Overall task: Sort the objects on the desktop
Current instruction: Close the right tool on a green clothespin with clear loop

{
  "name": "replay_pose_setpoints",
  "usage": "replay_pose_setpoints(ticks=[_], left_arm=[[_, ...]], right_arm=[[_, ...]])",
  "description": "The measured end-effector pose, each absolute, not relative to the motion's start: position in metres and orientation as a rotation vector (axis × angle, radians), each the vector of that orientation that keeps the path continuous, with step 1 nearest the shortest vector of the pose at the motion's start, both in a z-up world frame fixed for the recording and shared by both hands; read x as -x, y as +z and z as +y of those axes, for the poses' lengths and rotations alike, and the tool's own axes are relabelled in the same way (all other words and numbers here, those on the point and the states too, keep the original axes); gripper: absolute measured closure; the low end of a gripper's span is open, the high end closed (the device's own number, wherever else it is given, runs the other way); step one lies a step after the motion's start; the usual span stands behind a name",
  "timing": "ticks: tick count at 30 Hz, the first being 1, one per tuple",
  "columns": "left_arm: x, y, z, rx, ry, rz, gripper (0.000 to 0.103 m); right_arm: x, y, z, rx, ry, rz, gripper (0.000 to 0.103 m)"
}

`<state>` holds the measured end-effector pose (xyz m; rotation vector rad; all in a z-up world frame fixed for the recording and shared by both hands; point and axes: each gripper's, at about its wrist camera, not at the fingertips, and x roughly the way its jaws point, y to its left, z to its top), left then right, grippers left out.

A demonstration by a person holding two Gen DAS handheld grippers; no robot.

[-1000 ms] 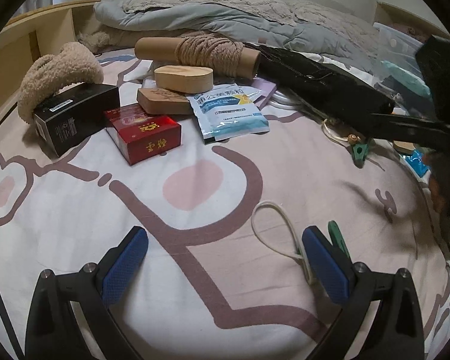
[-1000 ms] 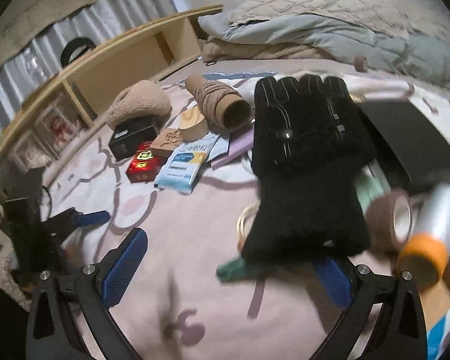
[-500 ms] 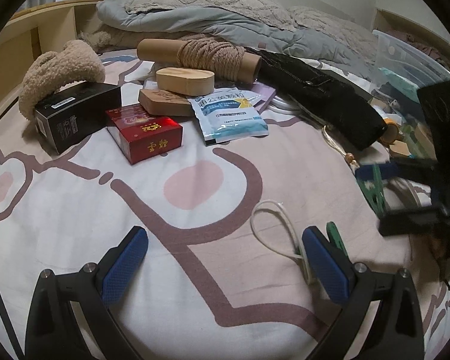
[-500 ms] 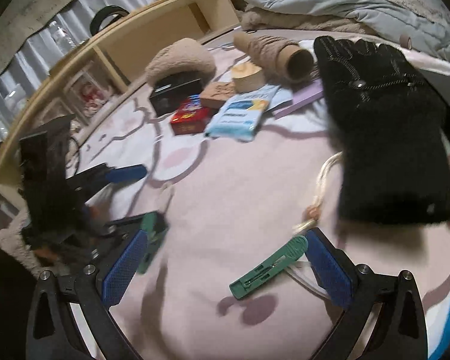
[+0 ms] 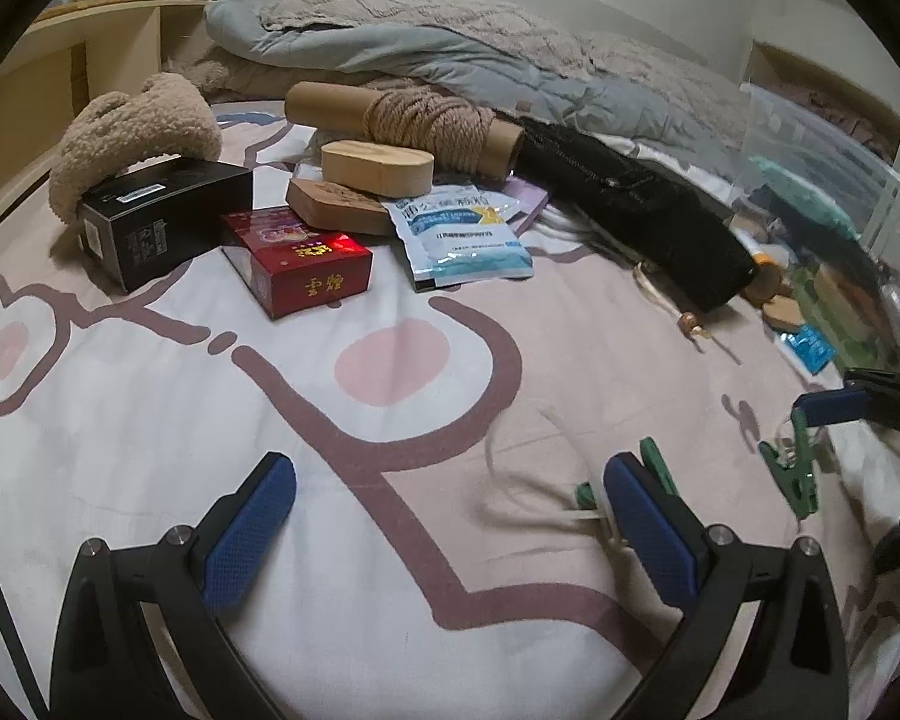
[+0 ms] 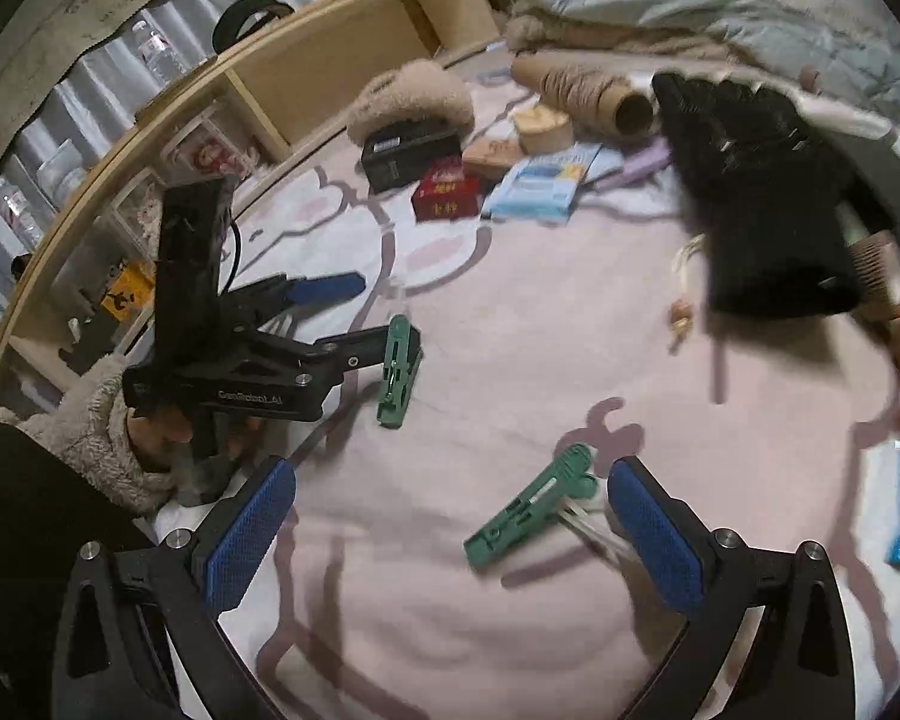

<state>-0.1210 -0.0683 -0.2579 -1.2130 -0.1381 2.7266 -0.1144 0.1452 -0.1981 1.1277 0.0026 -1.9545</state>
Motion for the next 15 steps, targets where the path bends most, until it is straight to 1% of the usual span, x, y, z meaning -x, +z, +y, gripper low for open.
replay_pose_setpoints(ticks=[5, 9, 11, 15], left_arm=[[0.108, -0.249, -0.075, 1.120, 2.742, -0.215, 0.000], [0.097, -0.243, -0.072, 1.069, 2.739, -0.215, 0.000], [0.095, -0.243, -0.067, 1.070, 2.726, -0.192, 0.000], [0.094, -0.245, -0.059, 1.087, 2.690, -0.143, 0.000]], right_arm=[[0.103, -0.187, 0.165, -1.128, -1.983, -0.064, 0.000], [0.086, -0.192, 0.165, -1.162, -1.918, -0.090, 0.000], [0.081, -0.199, 0.158, -1.199, -1.890, -0.063, 0.000], [0.084, -0.212, 0.142, -1.260, -1.904, 0.050, 0.000]])
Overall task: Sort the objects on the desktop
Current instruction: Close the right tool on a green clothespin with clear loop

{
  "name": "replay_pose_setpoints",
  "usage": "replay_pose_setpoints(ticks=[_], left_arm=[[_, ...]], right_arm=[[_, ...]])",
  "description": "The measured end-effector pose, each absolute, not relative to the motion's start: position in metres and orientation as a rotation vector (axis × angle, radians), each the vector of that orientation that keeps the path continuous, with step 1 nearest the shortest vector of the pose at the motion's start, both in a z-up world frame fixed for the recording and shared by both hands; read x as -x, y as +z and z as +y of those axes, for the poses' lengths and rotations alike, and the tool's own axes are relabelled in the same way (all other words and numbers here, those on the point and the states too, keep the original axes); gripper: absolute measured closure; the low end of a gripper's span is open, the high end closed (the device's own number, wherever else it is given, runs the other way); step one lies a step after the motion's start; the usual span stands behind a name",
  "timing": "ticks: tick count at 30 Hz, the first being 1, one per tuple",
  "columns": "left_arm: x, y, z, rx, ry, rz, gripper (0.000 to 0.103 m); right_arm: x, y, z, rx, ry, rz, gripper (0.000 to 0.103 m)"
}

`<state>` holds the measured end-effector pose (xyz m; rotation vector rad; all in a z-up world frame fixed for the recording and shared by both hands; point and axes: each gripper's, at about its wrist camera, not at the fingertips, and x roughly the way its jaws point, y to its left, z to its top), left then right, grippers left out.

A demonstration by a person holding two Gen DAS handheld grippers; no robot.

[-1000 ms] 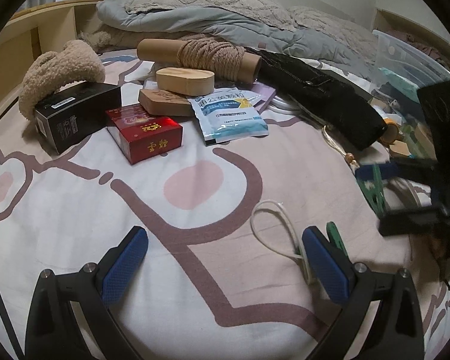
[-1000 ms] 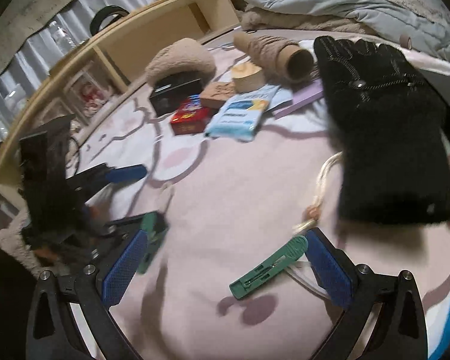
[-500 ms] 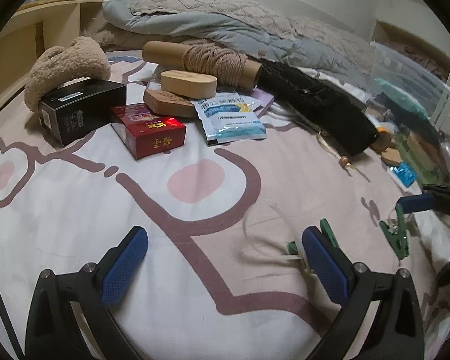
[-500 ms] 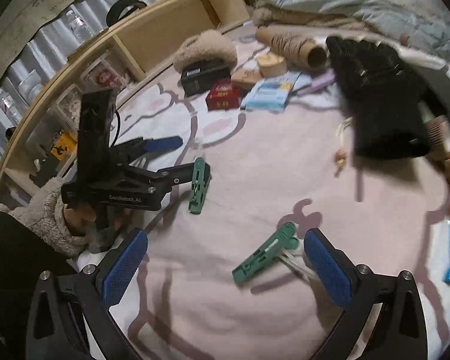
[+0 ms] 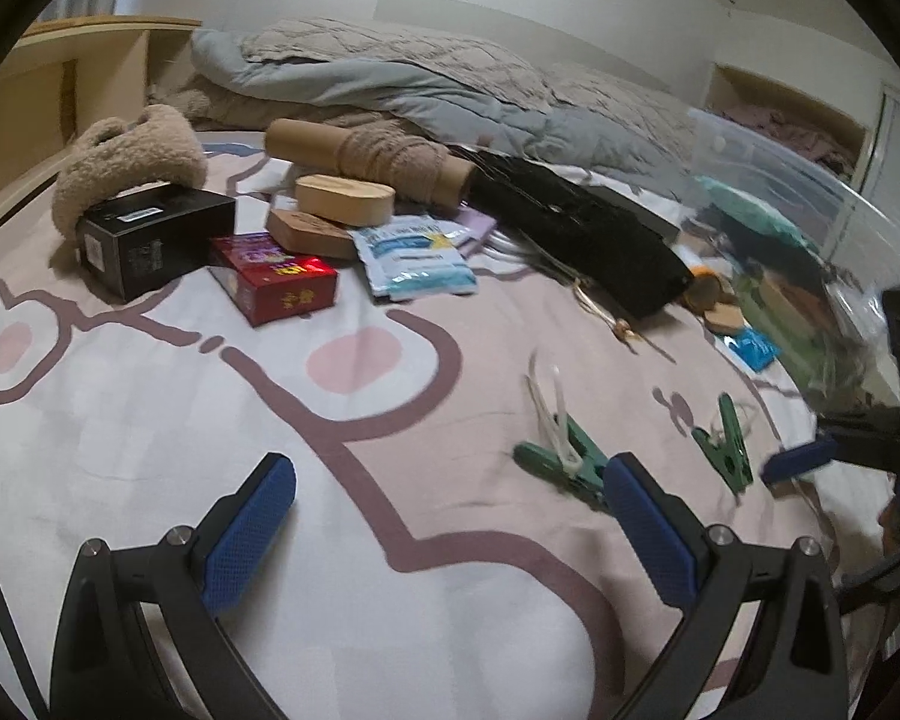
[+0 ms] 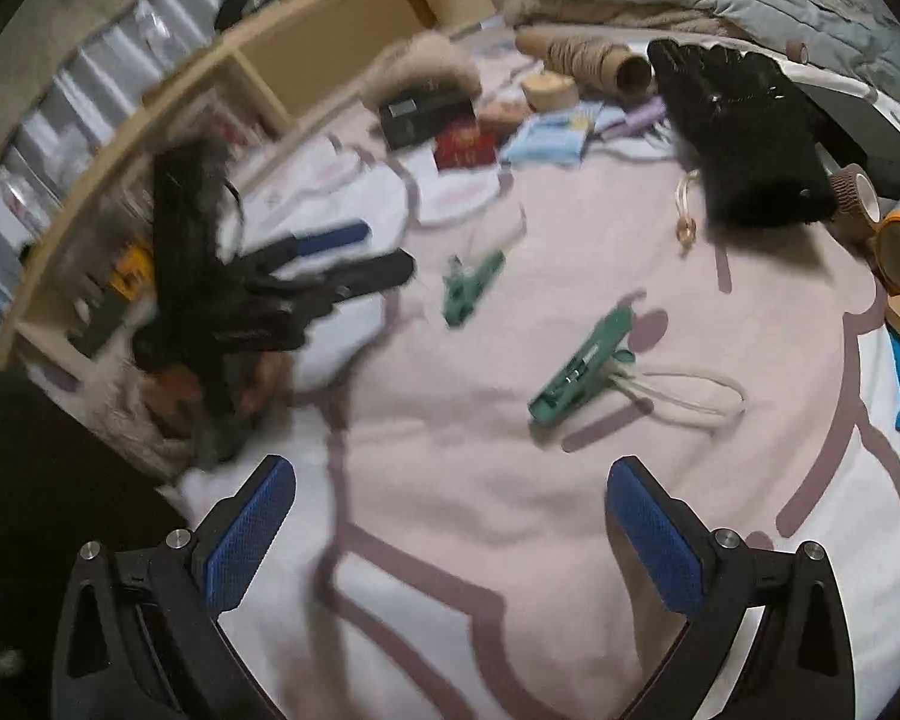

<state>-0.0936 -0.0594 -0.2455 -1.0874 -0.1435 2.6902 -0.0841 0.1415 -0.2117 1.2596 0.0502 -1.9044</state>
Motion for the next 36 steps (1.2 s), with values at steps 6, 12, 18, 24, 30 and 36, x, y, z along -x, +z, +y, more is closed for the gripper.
replay_pose_setpoints(ticks=[6, 12, 18, 24, 30, 36], left_arm=[[0.093, -0.247, -0.049, 1.086, 2.613, -0.114, 0.000], [0.098, -0.248, -0.042, 1.124, 2.489, -0.154, 0.000], [0.111, -0.253, -0.041, 1.200, 2.464, -0.221, 0.000], [0.120, -0.256, -0.026, 1.253, 2.505, -0.107, 0.000], [0.121, -0.260, -0.017, 1.302, 2.547, 0.076, 0.000], [0.118, -0.259, -0.044, 1.367, 2.636, 0.082, 0.000]], right_arm=[[0.118, -0.213, 0.147, -1.252, -1.995, -0.038, 0.000], [0.137, -0.196, 0.141, -1.179, -1.999, -0.128, 0.000], [0.131, -0.181, 0.136, -1.111, -1.944, -0.162, 0.000], [0.124, -0.183, 0.144, -1.139, -1.996, -0.082, 0.000], [0.117, -0.197, 0.145, -1.214, -2.030, 0.081, 0.000], [0.111, -0.215, 0.137, -1.269, -2.026, 0.256, 0.000]])
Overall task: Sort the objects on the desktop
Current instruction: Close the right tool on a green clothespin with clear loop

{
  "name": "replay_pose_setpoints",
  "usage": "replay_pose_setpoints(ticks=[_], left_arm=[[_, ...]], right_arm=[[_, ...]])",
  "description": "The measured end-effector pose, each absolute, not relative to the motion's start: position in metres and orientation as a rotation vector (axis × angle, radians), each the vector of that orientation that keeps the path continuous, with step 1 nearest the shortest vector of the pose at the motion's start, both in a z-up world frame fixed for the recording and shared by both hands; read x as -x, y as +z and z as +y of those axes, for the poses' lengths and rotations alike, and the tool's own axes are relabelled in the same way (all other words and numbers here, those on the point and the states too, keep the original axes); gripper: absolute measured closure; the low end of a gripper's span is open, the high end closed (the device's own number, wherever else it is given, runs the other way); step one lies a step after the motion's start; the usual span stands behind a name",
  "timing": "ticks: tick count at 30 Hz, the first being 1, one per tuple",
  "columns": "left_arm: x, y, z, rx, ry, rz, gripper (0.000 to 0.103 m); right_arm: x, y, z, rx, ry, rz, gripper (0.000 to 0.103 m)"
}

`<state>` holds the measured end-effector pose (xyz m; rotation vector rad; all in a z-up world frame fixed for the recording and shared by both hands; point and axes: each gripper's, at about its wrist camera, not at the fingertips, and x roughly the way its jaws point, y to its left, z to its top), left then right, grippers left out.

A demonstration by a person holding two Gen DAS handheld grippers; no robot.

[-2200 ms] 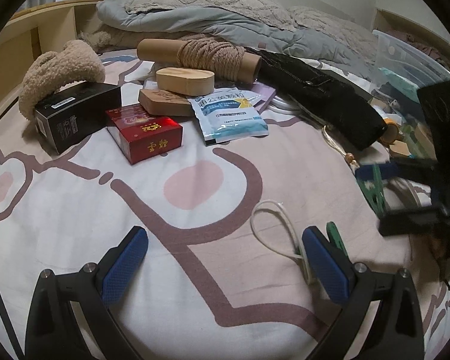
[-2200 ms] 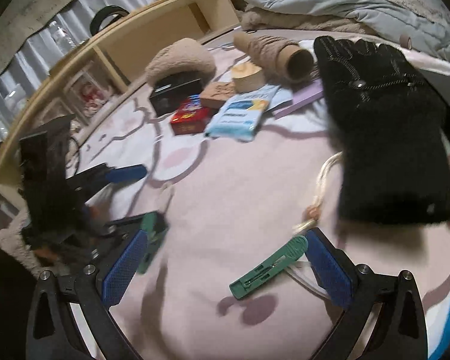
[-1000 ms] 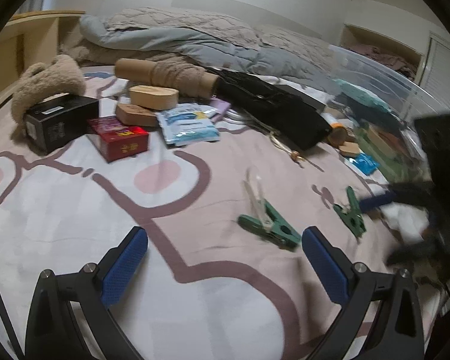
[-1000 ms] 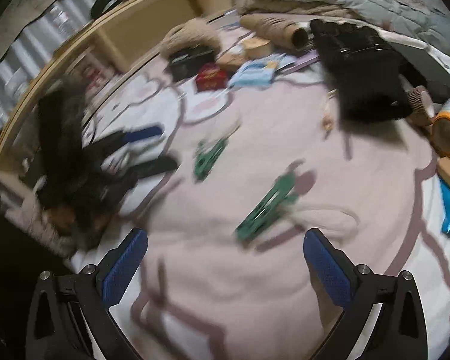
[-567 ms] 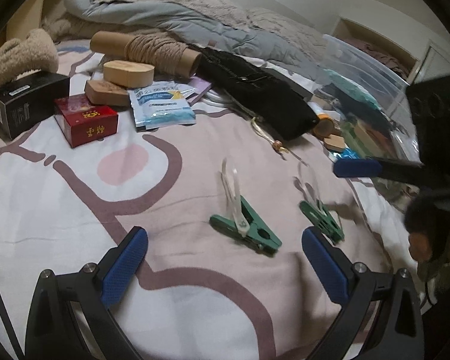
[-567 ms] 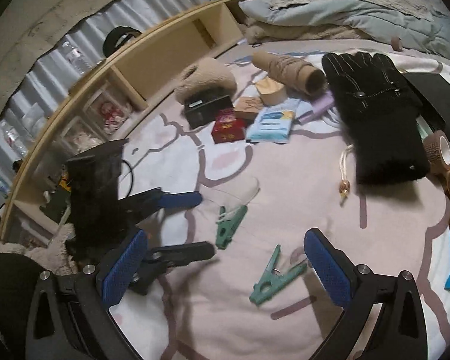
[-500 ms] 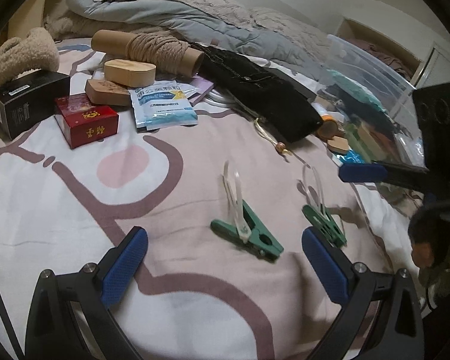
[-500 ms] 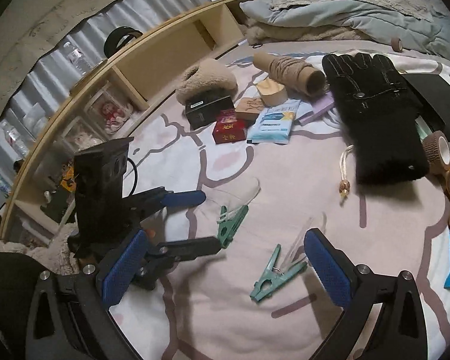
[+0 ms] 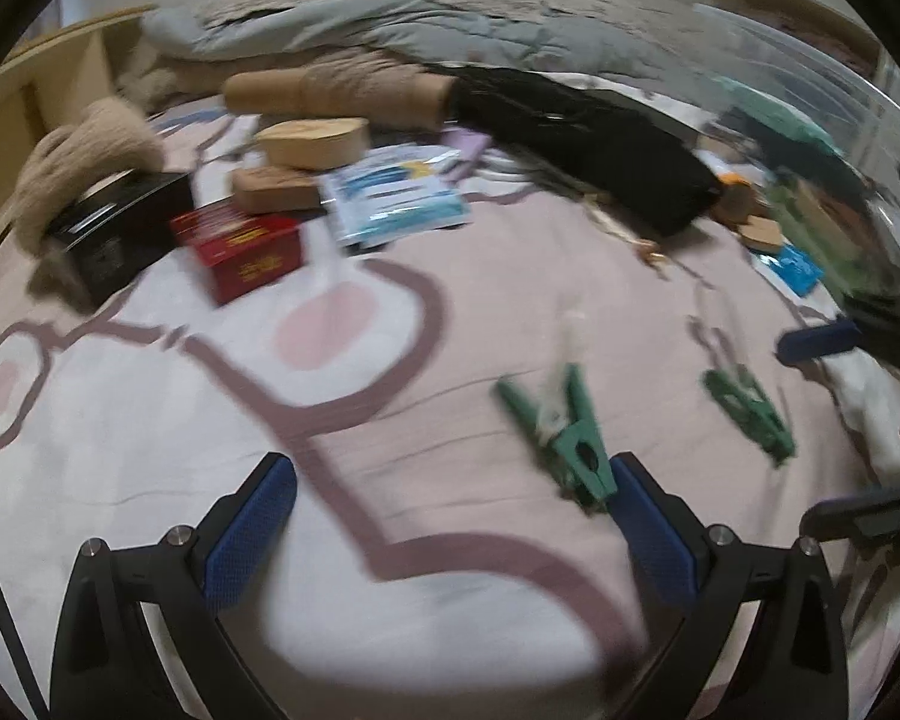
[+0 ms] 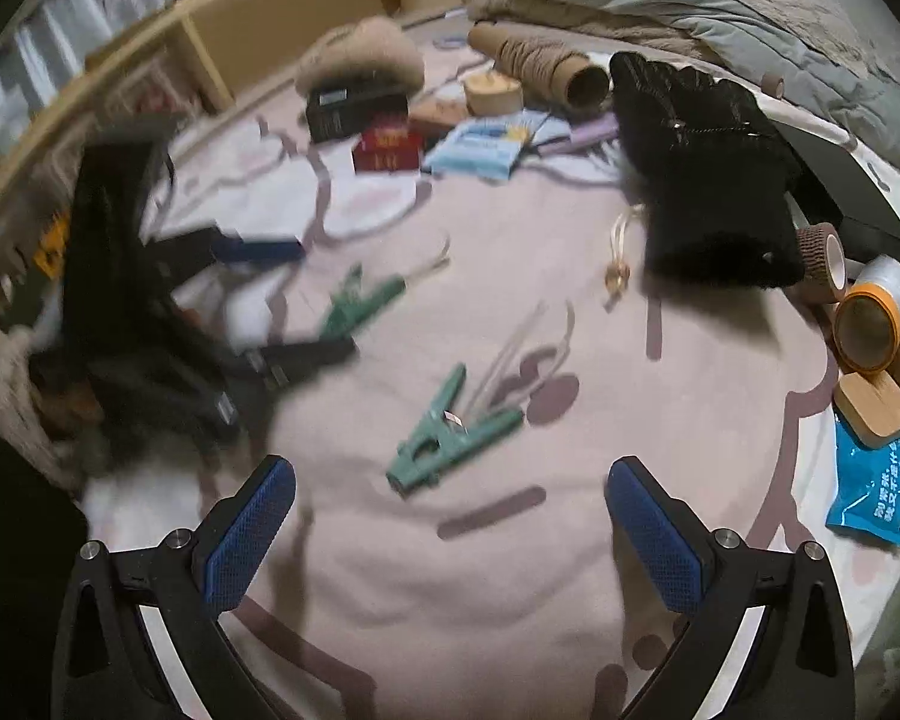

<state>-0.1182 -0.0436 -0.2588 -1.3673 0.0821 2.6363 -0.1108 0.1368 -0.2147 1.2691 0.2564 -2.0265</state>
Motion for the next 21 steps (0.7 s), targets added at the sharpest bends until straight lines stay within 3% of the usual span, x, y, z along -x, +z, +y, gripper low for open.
replay_pose_setpoints(ticks=[8, 21], left_arm=[[0.116, -0.253, -0.076, 1.431, 2.707, 0.031, 0.000], [0.120, -0.254, -0.050, 1.368, 2.598, 0.027, 0.000]], right_arm=[[0.123, -0.223, 0.149, -1.310, -2.137, 0.284, 0.000], [0.142, -0.221, 0.190, -1.379, -2.315, 0.153, 0.000]])
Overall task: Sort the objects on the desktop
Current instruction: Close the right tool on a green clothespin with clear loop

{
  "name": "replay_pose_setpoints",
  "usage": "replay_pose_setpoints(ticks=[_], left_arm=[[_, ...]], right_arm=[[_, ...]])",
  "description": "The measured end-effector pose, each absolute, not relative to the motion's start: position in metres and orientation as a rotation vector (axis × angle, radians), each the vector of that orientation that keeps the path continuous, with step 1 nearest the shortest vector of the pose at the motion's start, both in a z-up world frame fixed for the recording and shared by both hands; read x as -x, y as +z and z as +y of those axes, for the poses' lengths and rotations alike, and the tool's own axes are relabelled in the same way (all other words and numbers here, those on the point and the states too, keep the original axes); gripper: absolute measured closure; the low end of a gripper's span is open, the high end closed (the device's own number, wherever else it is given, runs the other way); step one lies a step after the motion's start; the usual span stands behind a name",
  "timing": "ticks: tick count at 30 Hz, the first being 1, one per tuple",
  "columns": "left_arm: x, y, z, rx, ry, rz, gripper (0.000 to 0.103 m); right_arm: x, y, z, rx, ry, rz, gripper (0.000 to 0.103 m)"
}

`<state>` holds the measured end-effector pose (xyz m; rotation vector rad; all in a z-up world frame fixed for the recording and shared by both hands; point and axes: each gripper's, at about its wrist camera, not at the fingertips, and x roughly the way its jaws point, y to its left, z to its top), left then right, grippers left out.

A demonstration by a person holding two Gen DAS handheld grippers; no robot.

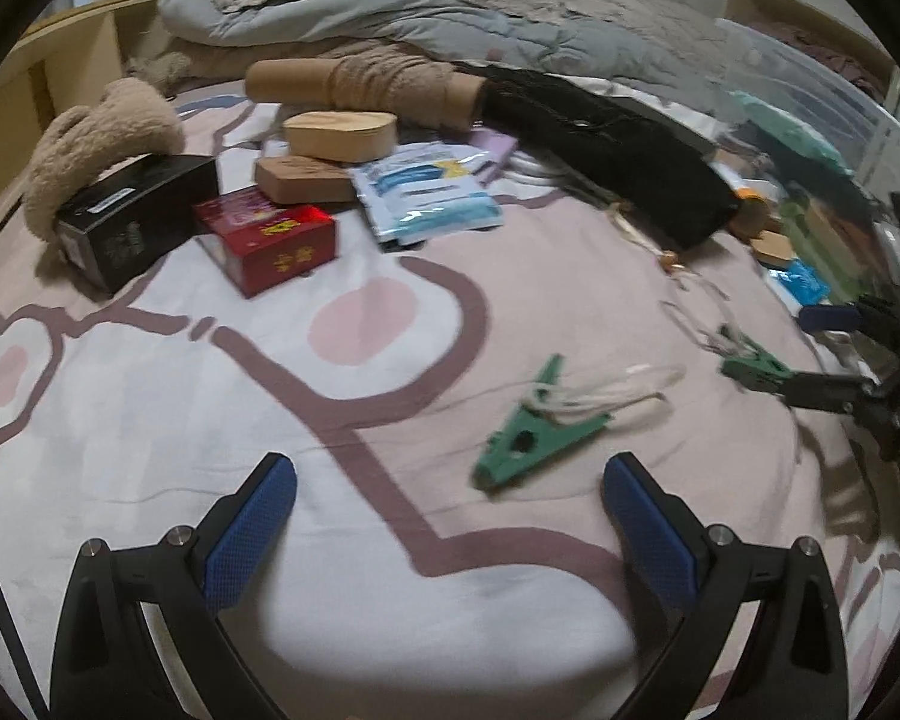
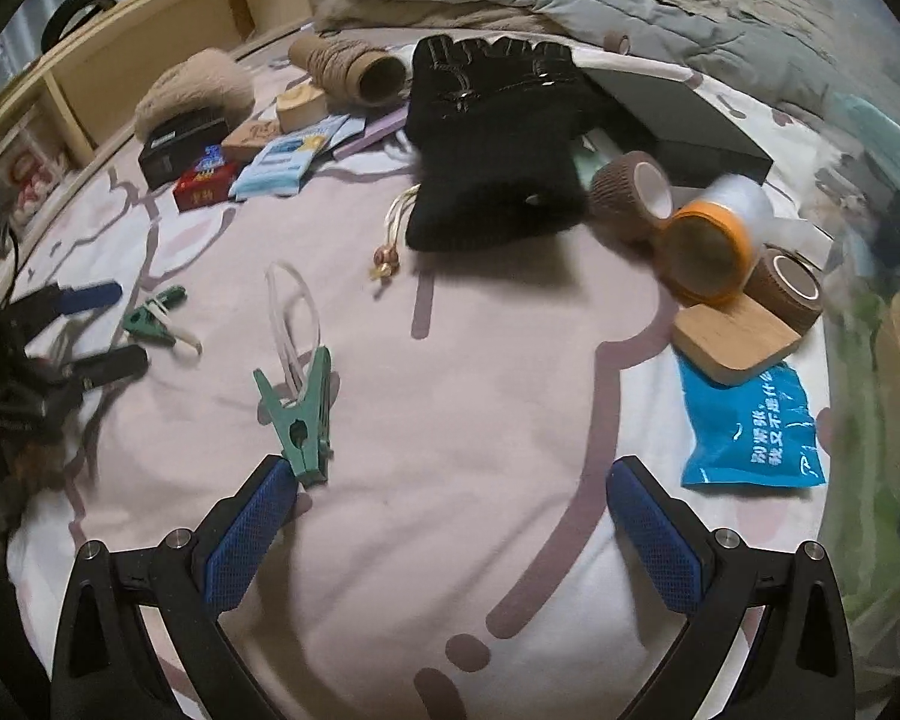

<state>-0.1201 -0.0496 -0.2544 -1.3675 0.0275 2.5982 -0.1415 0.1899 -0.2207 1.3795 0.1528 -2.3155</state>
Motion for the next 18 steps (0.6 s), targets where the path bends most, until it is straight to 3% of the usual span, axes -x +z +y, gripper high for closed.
replay_pose_setpoints(ticks=[10, 11, 13, 15, 18], left_arm=[[0.114, -0.249, -0.046, 1.285, 2.456, -0.151, 0.000], [0.113, -0.249, -0.047, 1.285, 2.457, -0.156, 0.000], [0.115, -0.248, -0.048, 1.287, 2.462, -0.160, 0.000], [0.117, -0.248, -0.049, 1.293, 2.470, -0.145, 0.000], [0.121, -0.246, -0.049, 1.287, 2.477, -0.102, 0.000]], right_arm=[[0.133, -0.206, 0.159, -1.224, -2.202, 0.138, 0.002], [0.134, -0.207, 0.156, -1.217, -2.193, 0.123, 0.008], [0.138, -0.210, 0.153, -1.228, -2.192, 0.118, 0.040], [0.142, -0.216, 0.149, -1.245, -2.201, 0.145, 0.051], [0.142, -0.219, 0.148, -1.230, -2.197, 0.158, 0.052]])
